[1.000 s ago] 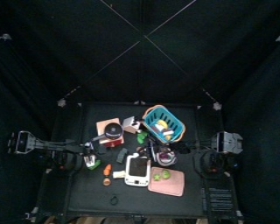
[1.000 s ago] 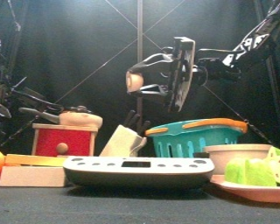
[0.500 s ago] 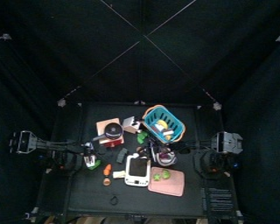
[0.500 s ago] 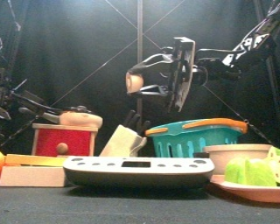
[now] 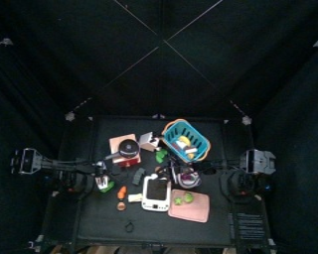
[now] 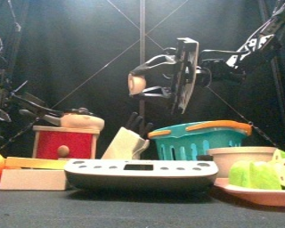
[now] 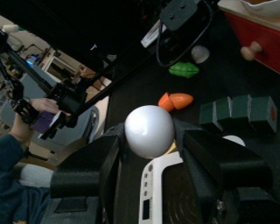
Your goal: Grab other egg half
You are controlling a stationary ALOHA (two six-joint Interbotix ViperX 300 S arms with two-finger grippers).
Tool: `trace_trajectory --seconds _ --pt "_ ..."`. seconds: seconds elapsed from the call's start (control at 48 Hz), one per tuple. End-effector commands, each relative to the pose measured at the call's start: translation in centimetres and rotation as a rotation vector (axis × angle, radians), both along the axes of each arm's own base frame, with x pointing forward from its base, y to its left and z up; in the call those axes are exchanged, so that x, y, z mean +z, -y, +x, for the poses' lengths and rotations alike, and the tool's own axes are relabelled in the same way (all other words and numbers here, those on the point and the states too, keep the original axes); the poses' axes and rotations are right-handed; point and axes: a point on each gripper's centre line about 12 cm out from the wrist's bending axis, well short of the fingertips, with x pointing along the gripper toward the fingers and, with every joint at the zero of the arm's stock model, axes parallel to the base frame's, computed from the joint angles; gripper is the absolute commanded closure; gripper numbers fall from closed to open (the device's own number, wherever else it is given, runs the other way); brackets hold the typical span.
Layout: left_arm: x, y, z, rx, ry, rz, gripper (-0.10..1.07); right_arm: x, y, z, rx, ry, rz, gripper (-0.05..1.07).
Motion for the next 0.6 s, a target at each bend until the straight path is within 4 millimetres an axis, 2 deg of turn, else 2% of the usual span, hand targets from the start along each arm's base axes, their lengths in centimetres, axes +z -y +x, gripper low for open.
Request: trace_trajectory --seconds 0.0,0.229,0.438,0.583 --pt "0.8 -0.1 0.8 -0.002 0.042 0.007 0.31 1.6 0.1 0.4 0.000 0.047 -0.010 0.39" --pt "3.2 0.1 1.6 -0.016 0.163 0.019 0.31 1.5 0.1 0.4 -0.002 0.040 -0.010 0.39" --pt "3.9 0.2 1.4 -0.015 0.212 0.022 0.31 1.5 0.2 0.6 -0.013 0.025 -0.017 0.39" --pt "4.5 0.1 2.2 -0.015 0.284 0.024 0.32 0.9 0.3 0.7 -0.023 -0.016 -0.036 0.39"
